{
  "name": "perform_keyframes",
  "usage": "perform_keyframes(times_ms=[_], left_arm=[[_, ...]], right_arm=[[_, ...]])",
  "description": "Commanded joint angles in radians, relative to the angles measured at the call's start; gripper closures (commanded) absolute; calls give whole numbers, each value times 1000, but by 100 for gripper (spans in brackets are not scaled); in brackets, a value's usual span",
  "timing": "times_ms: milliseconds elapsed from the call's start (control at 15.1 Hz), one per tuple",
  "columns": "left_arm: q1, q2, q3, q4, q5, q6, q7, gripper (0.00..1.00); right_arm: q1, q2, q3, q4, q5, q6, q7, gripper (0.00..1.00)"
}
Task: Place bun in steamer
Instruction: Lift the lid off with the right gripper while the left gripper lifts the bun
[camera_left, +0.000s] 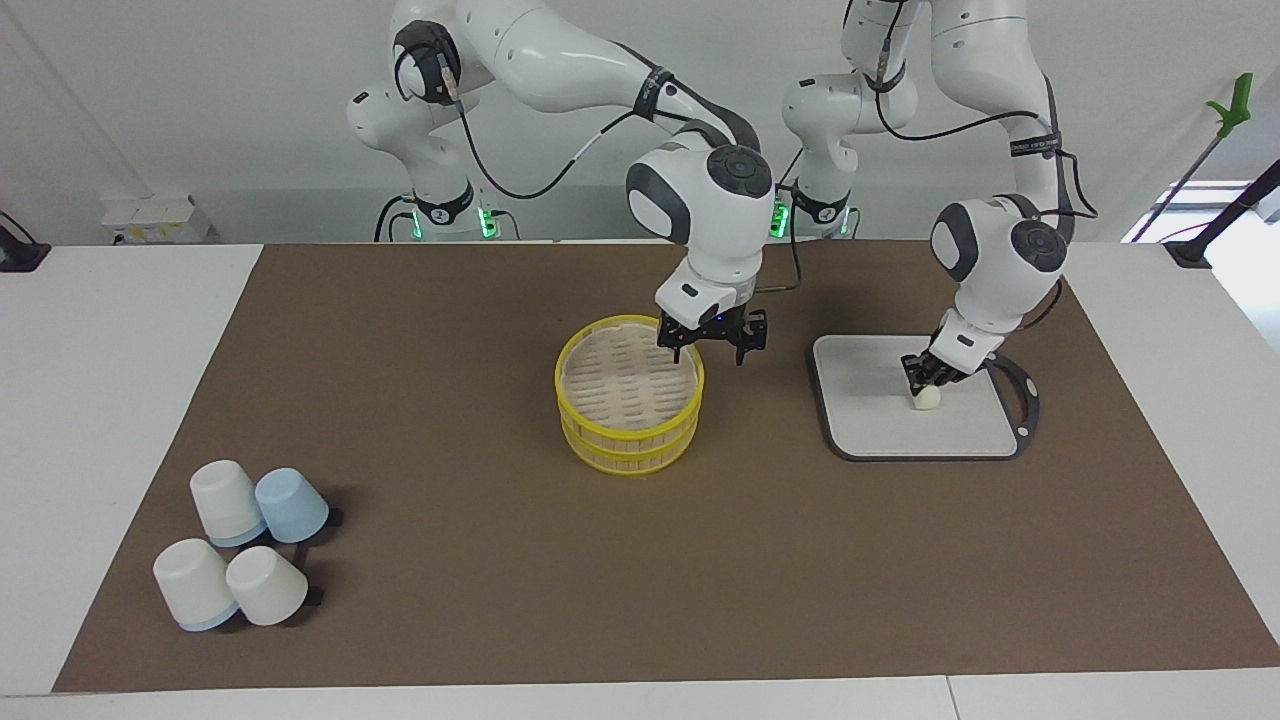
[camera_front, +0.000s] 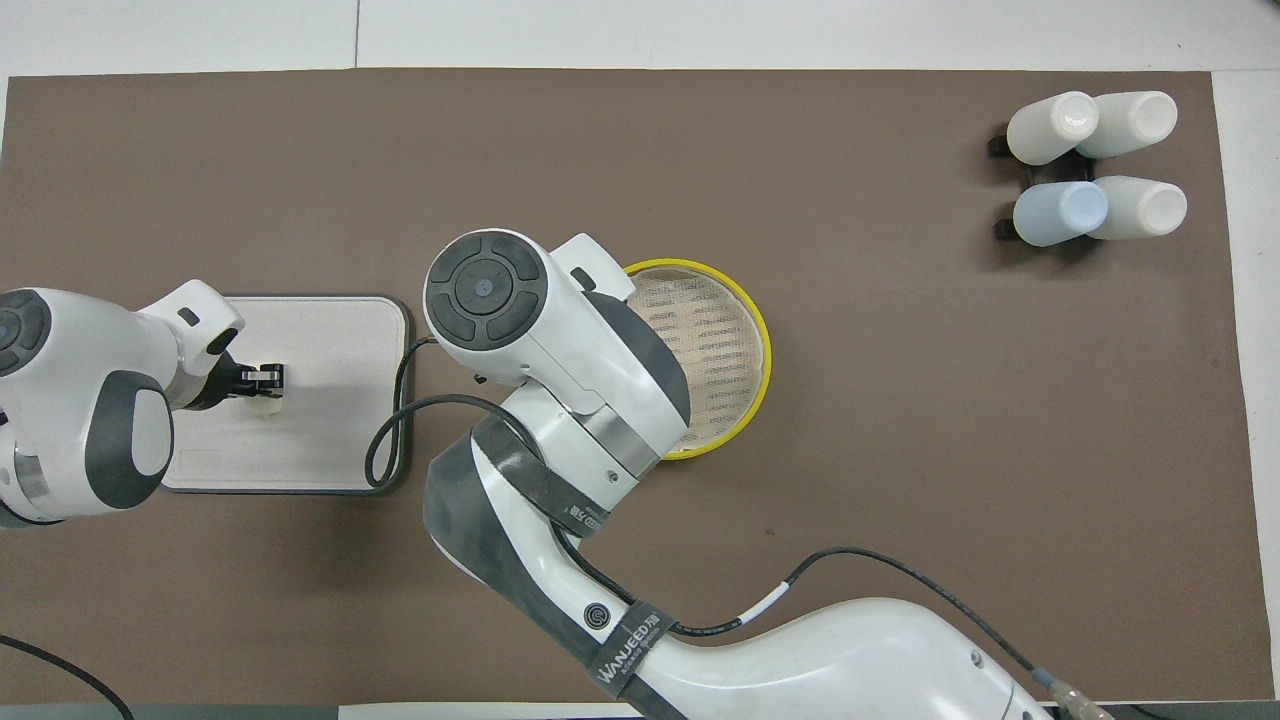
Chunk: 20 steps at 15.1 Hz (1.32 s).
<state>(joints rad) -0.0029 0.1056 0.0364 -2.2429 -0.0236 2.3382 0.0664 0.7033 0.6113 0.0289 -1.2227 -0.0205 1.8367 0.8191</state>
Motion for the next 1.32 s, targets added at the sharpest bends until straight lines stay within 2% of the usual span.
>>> perform_keyframes(times_ms=[0, 265, 331, 463, 596, 662, 728, 1257], left_arm=[[9, -1, -1, 75, 28, -86, -4, 78], [6, -3, -3, 190, 27, -232, -33, 78], [-2, -4, -3, 206, 27, -252, -51, 78], [-12, -9, -9, 232, 27, -281, -91, 78], [-12, -13, -21, 244, 25, -301, -115, 78], [-14, -17, -33, 246, 24, -306, -129, 78], [-14, -17, -38, 246, 24, -309, -140, 78], [-34, -20, -46, 286, 14, -356, -178, 78]], right_arm=[[-4, -8, 2, -38, -16, 13, 14, 2], [-4, -21, 2, -61, -33, 6, 14, 3], [-2, -22, 2, -67, -33, 7, 14, 7], [-1, -27, 2, -83, -33, 15, 15, 39], [2, -35, 2, -98, -33, 15, 25, 80], [4, -36, 2, -103, -33, 16, 43, 96], [4, -39, 3, -104, -33, 16, 66, 100], [16, -44, 3, -61, -62, -46, 65, 100]])
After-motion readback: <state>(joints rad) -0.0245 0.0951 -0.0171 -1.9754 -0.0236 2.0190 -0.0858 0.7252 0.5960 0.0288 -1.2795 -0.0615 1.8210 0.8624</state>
